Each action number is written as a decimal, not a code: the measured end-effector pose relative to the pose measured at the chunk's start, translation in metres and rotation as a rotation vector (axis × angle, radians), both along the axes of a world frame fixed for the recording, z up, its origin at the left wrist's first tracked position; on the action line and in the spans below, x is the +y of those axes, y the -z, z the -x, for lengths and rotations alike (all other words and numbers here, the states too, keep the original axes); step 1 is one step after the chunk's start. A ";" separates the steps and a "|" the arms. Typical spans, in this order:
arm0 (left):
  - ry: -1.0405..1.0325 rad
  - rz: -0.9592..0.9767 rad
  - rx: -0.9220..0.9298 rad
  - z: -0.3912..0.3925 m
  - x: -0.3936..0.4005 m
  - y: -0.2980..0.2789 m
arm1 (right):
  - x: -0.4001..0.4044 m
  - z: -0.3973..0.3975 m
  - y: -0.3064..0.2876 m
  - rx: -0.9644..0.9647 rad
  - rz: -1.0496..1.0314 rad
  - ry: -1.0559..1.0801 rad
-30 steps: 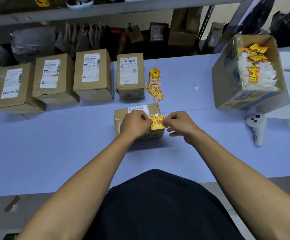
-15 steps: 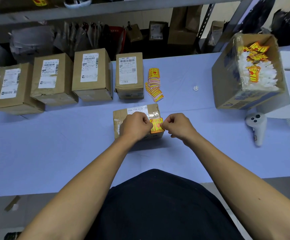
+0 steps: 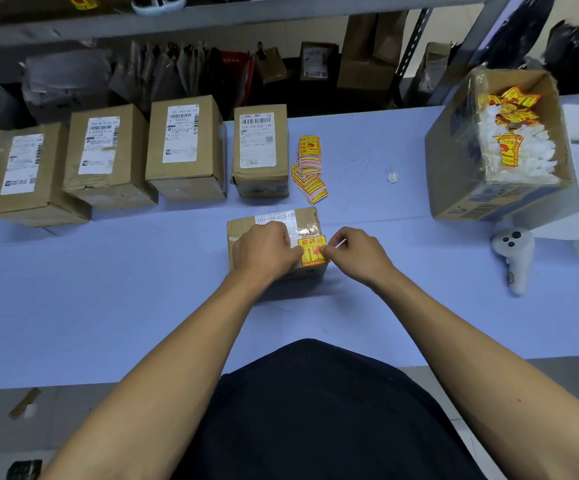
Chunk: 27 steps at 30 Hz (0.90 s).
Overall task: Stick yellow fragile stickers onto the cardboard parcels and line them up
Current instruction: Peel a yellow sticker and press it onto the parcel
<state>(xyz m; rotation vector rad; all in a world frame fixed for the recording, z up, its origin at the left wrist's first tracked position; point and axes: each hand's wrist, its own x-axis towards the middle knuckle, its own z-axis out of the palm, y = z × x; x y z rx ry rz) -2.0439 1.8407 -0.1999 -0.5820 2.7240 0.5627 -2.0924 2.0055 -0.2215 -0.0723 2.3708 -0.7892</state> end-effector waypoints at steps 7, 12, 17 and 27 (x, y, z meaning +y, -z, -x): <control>0.093 0.061 0.162 -0.034 -0.036 0.021 | -0.020 -0.004 0.010 -0.046 0.173 0.017; 0.065 -0.037 0.116 -0.041 -0.037 0.029 | -0.017 -0.019 0.016 -0.063 0.289 0.019; -0.039 -0.176 0.209 -0.043 -0.035 0.030 | -0.017 -0.020 0.025 -0.142 0.352 0.106; -0.913 -0.927 0.196 -0.022 -0.050 0.034 | -0.032 0.011 0.039 -0.430 0.473 0.366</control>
